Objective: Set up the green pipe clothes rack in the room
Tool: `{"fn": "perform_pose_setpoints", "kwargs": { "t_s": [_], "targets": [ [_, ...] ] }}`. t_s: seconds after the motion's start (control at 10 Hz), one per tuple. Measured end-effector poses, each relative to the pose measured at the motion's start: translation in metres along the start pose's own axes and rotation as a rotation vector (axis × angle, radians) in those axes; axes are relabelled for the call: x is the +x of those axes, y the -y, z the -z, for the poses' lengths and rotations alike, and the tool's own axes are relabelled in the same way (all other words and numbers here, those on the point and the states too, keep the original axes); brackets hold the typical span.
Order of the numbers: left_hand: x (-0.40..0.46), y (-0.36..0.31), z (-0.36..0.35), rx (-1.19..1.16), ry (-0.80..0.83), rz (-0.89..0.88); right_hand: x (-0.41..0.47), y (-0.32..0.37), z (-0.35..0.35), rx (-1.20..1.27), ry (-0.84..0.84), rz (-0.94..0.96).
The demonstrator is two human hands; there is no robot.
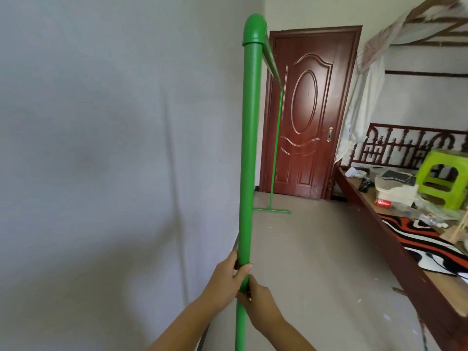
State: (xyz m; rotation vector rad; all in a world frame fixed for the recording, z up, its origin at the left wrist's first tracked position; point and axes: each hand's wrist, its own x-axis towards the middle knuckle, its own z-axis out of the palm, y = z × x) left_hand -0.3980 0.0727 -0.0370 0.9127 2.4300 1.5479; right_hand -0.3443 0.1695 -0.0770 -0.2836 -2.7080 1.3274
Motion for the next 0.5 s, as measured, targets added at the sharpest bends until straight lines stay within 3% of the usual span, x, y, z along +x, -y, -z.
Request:
{"fn": "perform_pose_setpoints", "kwargs": {
  "t_s": [0.2, 0.4, 0.5],
  "targets": [
    [-0.004, -0.003, 0.0, -0.007, 0.0, -0.002, -0.004, 0.003, -0.002, 0.034, -0.028, 0.008],
    [-0.01, -0.009, 0.002, -0.035, 0.02, 0.026, -0.013, 0.01, 0.012, 0.002, 0.118, -0.019],
    [-0.023, -0.01, 0.006, -0.128, 0.016, 0.05, -0.022, 0.013, 0.045, 0.002, 0.055, 0.006]
  ]
}}
